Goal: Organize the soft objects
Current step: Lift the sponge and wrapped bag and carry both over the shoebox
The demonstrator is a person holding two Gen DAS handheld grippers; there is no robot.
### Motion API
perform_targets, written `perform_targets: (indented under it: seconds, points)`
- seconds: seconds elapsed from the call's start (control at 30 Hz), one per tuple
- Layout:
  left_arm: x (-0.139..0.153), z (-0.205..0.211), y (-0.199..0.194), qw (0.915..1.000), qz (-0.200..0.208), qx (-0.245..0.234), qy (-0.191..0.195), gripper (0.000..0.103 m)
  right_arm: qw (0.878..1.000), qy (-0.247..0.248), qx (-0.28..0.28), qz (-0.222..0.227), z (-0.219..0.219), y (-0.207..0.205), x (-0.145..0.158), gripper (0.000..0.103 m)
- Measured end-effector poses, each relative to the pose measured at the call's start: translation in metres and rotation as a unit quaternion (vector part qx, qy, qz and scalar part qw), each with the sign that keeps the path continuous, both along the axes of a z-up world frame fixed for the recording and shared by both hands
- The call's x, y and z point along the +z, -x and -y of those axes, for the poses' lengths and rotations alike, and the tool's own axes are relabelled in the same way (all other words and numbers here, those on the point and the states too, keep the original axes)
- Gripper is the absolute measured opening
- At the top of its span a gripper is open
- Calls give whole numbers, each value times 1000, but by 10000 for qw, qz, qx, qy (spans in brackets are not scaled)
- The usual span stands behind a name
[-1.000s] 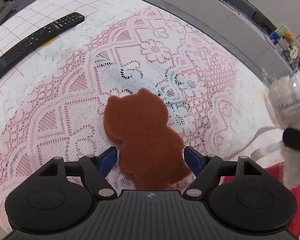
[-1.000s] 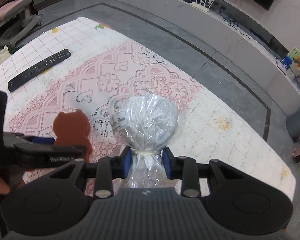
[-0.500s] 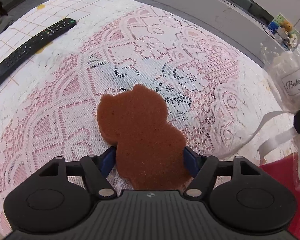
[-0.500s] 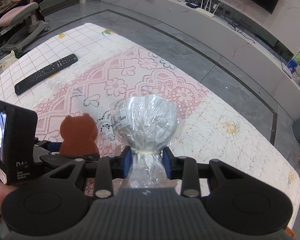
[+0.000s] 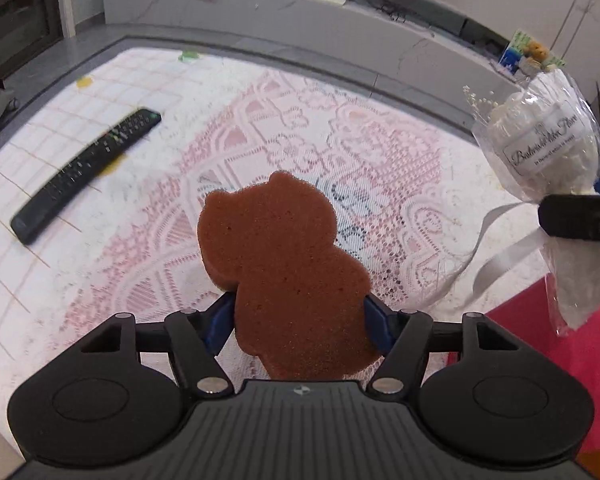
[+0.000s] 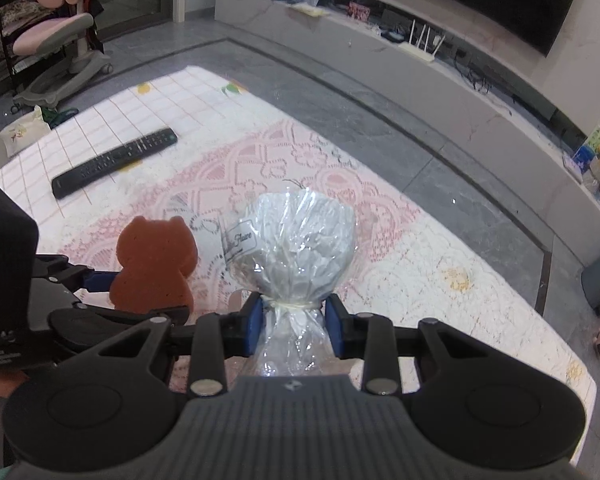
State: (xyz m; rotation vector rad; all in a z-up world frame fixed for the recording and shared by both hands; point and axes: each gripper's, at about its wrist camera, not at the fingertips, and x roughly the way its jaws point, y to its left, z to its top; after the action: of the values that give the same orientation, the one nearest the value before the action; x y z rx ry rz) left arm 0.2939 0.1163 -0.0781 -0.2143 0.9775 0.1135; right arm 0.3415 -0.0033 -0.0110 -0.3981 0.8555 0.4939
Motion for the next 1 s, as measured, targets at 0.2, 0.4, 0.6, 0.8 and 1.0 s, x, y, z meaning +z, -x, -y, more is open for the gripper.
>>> perform_targets:
  seconds: [0.2, 0.4, 0.6, 0.8, 1.0]
  points:
    - [43, -3, 31, 9989, 420, -211, 74, 75, 9994, -260, 35, 208, -1, 24, 36, 33]
    - [96, -10, 71, 9944, 936, -448, 198, 75, 9967, -646, 34, 493, 3, 62, 82, 33]
    - [141, -17, 116, 9868, 1395, -629, 524, 75, 9907, -1161, -19, 704, 21, 112, 123, 33]
    - [168, -5, 150, 9759, 1715, -1013, 886, 75, 9848, -1495, -110, 878, 61, 172, 157, 33]
    - [179, 33, 163, 9641, 1918, -1536, 1008, 75, 9810, -1517, -409, 1137, 114, 227, 178, 33]
